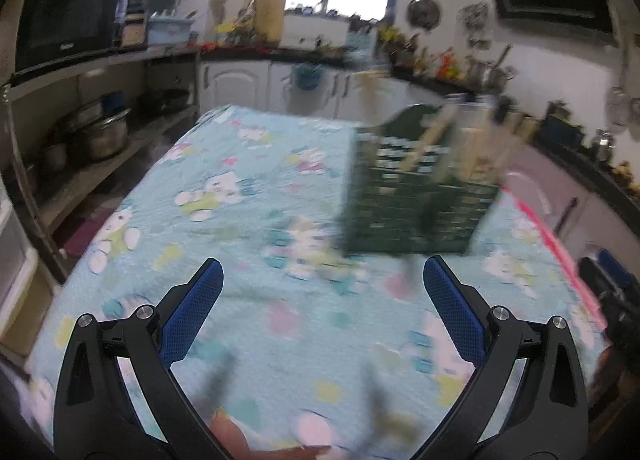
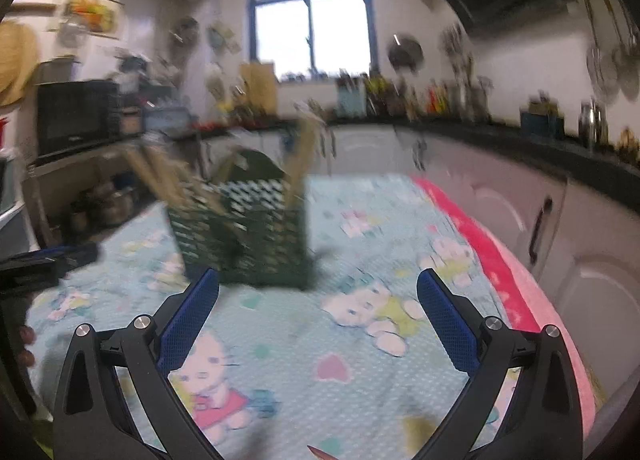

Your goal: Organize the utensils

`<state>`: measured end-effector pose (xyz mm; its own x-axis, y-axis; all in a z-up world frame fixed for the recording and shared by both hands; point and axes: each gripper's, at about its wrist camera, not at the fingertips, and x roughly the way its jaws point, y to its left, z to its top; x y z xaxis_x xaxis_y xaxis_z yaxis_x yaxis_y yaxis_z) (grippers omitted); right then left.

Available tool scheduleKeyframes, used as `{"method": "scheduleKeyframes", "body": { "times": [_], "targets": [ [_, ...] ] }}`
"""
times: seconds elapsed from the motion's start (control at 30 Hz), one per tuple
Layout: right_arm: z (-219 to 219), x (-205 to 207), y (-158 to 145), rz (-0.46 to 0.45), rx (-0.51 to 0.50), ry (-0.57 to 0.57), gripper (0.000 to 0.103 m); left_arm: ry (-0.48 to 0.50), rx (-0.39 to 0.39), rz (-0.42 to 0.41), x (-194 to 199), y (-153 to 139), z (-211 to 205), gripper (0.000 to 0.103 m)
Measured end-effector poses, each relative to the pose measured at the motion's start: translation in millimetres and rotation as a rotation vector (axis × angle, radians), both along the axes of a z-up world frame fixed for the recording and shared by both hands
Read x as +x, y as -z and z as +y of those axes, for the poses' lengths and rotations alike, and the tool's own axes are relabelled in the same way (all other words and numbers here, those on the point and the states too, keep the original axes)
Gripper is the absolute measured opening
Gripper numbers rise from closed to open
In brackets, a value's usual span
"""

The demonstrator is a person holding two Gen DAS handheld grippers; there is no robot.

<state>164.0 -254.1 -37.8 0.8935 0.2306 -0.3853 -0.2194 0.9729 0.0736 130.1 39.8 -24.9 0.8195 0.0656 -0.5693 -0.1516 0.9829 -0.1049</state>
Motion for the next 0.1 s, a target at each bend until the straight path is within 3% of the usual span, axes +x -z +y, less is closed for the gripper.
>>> {"method": "scheduleKeyframes", "body": {
  "times": [0.1],
  "targets": [
    [-13, 61, 12, 0.164, -0.158, 0.126, 0.097, -0.112, 0.039, 0.149, 43, 15, 43, 0.092]
  ]
}}
